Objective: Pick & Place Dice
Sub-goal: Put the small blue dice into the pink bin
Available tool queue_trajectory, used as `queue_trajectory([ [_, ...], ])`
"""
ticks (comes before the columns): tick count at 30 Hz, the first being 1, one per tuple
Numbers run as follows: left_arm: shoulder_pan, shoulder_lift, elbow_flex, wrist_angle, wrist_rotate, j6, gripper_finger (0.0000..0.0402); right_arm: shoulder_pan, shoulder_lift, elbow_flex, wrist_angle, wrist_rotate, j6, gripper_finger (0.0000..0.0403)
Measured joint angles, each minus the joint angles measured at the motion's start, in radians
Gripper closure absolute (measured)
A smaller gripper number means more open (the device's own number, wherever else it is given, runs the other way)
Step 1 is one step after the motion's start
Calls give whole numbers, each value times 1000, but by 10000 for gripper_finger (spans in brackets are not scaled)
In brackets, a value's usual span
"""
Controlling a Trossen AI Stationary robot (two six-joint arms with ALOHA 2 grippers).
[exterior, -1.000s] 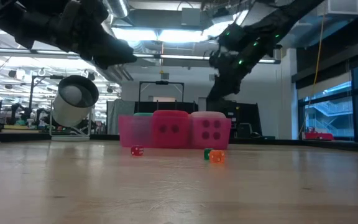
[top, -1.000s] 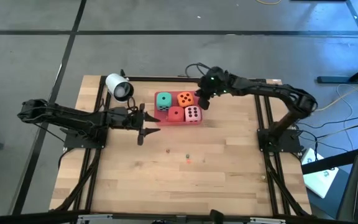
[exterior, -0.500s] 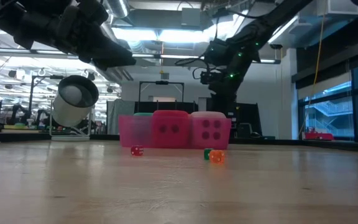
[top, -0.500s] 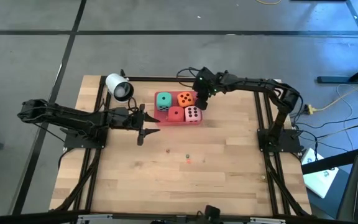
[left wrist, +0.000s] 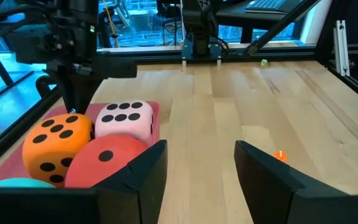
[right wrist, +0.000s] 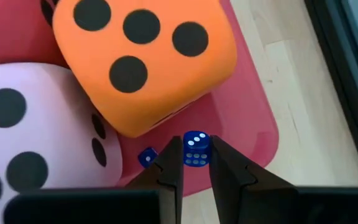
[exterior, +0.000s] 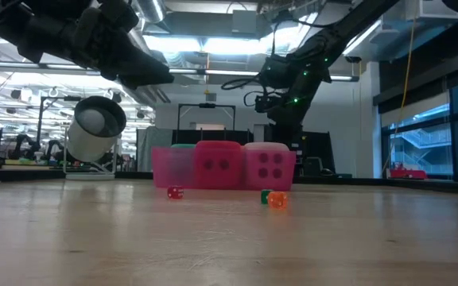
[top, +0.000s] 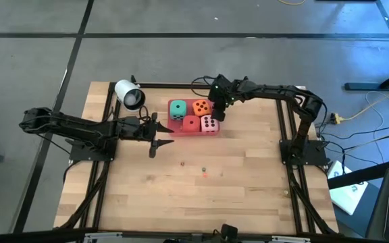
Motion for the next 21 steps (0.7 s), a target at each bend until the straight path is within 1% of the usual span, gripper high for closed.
queue_trajectory([
  [16, 0, 0, 0, 0, -4, -12, 219, 18, 9, 0, 3, -8, -3, 350],
  [21, 0, 0, 0, 0, -4, -20, 219, 18, 9, 0, 1, -8, -3, 337],
])
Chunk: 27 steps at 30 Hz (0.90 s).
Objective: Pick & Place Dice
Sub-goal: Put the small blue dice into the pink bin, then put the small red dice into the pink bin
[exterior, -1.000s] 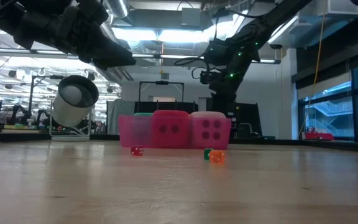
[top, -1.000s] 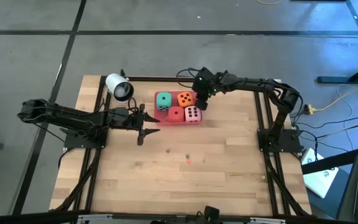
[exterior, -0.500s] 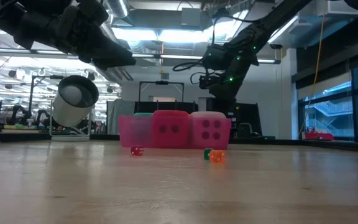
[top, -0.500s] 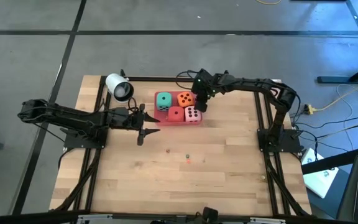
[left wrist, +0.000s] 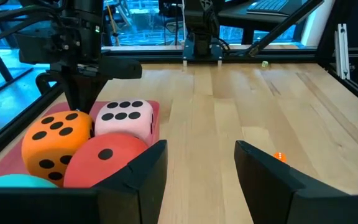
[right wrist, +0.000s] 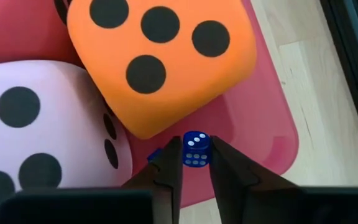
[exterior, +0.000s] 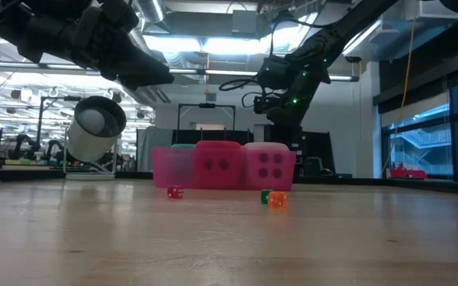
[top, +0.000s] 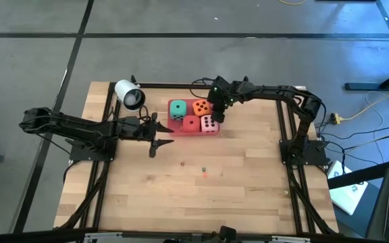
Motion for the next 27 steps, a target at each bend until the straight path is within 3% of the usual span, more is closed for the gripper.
queue_trajectory([
  [18, 0, 0, 0, -8, 0, -7, 219, 0, 0, 0, 5, 0, 20, 224],
  [27, 0, 0, 0, -30, -63, -7, 219, 0, -75, -1, 39, 43, 27, 211],
])
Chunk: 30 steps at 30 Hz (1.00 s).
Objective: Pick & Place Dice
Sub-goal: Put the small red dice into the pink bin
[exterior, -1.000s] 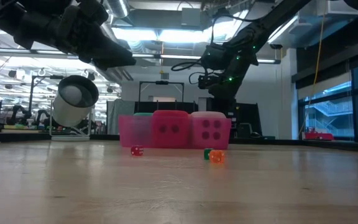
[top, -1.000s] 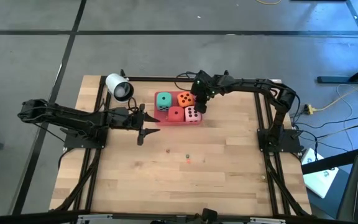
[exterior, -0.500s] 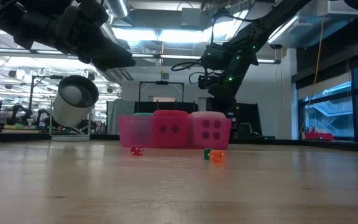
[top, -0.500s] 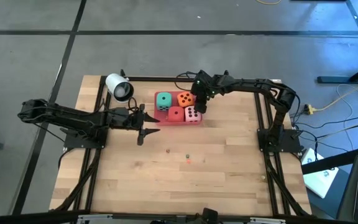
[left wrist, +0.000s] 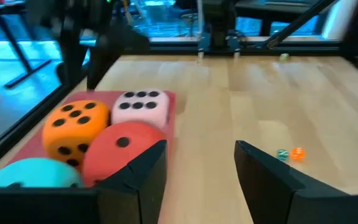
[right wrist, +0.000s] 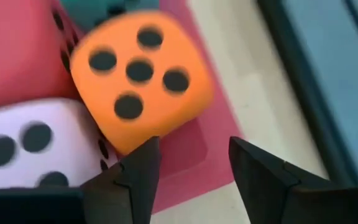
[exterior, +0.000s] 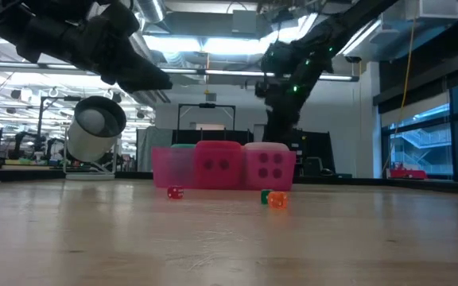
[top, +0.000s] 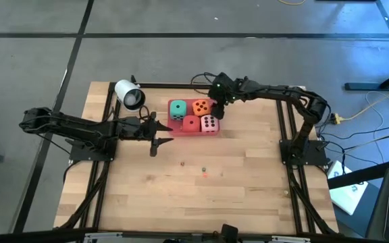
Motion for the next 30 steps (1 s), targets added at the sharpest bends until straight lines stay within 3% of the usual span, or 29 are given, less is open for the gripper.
queue_trajectory([
  [8, 0, 0, 0, -43, -95, 30, 219, 31, -205, 0, 123, -75, 76, 221],
  [15, 0, 0, 0, -50, -138, 1, 219, 137, -352, -18, 197, -107, 136, 229],
  [23, 0, 0, 0, -23, -72, -36, 219, 288, -518, -322, 573, -73, 228, 229],
  [30, -2, 0, 0, 120, 15, -51, 219, 399, -640, -629, 909, -77, 378, 229],
])
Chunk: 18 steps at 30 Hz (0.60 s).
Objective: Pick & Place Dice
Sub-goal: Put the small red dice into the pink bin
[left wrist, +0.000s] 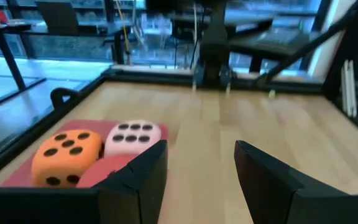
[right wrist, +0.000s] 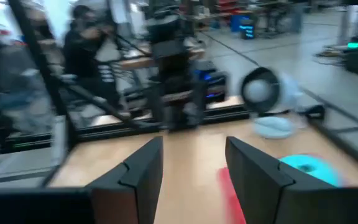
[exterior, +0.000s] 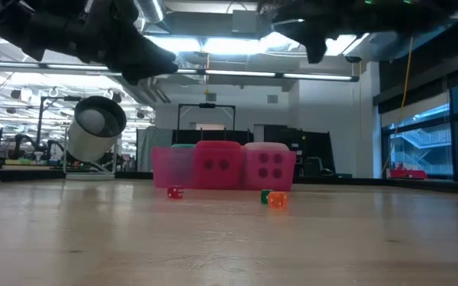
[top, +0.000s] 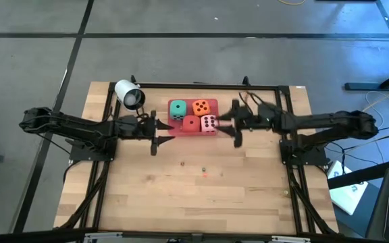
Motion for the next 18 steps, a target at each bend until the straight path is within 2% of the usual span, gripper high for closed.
queue_trajectory([
  [8, -1, 0, 0, 59, 43, -91, 219, 197, -13, -255, 373, 2, 70, 229],
  [13, -16, 0, 0, 81, 81, -206, 219, 327, -12, -392, 598, 132, 63, 229],
  [18, -70, 0, 0, 140, 72, -213, 219, 409, -12, -470, 688, 238, 68, 229],
])
